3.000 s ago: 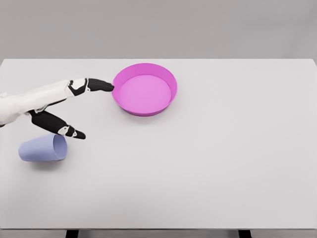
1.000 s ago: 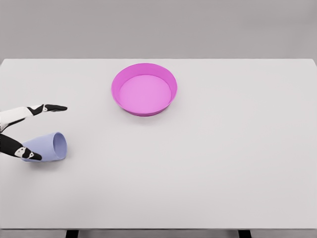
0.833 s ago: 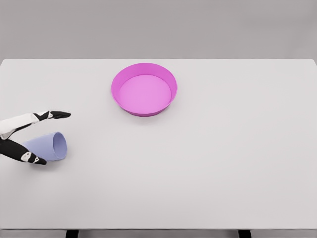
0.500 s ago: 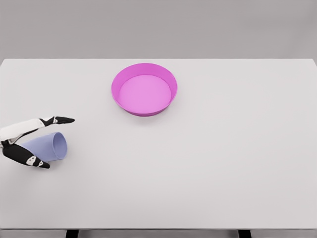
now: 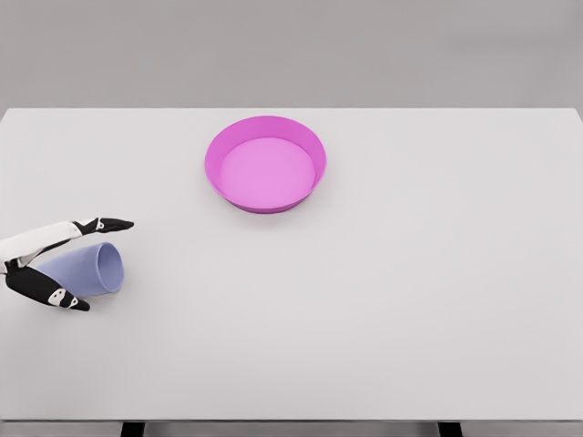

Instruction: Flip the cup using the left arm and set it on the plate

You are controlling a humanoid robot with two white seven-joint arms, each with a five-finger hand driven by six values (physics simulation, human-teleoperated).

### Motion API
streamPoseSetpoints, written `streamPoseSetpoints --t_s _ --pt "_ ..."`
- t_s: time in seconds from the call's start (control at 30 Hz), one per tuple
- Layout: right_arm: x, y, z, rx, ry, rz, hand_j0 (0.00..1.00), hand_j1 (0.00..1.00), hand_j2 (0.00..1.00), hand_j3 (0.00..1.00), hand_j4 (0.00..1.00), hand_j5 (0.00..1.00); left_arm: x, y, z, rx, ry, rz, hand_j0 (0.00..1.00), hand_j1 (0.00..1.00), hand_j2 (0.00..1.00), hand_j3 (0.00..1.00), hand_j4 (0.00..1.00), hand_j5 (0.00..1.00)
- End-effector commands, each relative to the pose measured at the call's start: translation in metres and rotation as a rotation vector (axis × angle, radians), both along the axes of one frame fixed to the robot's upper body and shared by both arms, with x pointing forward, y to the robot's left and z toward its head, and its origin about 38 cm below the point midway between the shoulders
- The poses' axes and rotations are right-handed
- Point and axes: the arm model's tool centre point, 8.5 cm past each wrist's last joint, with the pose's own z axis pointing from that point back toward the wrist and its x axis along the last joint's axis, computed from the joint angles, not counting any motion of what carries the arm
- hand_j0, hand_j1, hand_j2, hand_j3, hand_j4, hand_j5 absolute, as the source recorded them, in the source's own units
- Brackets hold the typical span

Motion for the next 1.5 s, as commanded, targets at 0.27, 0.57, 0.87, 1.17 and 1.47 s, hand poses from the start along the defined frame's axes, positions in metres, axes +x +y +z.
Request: streamPoseSetpoints --t_s 0.27,0.57,0.87,1.17,1.47 --pt "0.0 0.0 0.0 0.0 0.0 0.0 1.0 1.0 1.0 1.0 1.0 1.0 0.001 0.0 0.001 0.008 -0.007 -0.002 1.0 1.0 1.0 1.0 1.0 1.0" --pt "0.0 0.0 0.0 0.0 0.0 0.001 1.0 1.0 1.0 1.0 1.0 1.0 0.003 0.001 0.002 0.062 -0.042 -0.016 1.0 1.0 1.0 1.0 1.0 1.0" --pt "0.0 0.0 0.0 0.0 0.0 0.0 1.0 1.0 1.0 1.0 1.0 1.0 0.004 0.006 -0.002 0.089 -0.01 0.032 1.0 1.0 1.0 1.0 1.0 1.0" --pt "0.0 0.0 0.0 0.0 0.0 0.001 1.0 1.0 1.0 1.0 1.0 1.0 0.006 0.014 -0.012 0.142 0.028 0.09 1.0 1.0 1.0 1.0 1.0 1.0" --pt "0.0 0.0 0.0 0.0 0.0 0.0 1.0 1.0 1.0 1.0 1.0 1.0 0.005 0.011 -0.014 0.159 0.026 0.08 0.92 0.92 0.92 0.92 0.92 0.92"
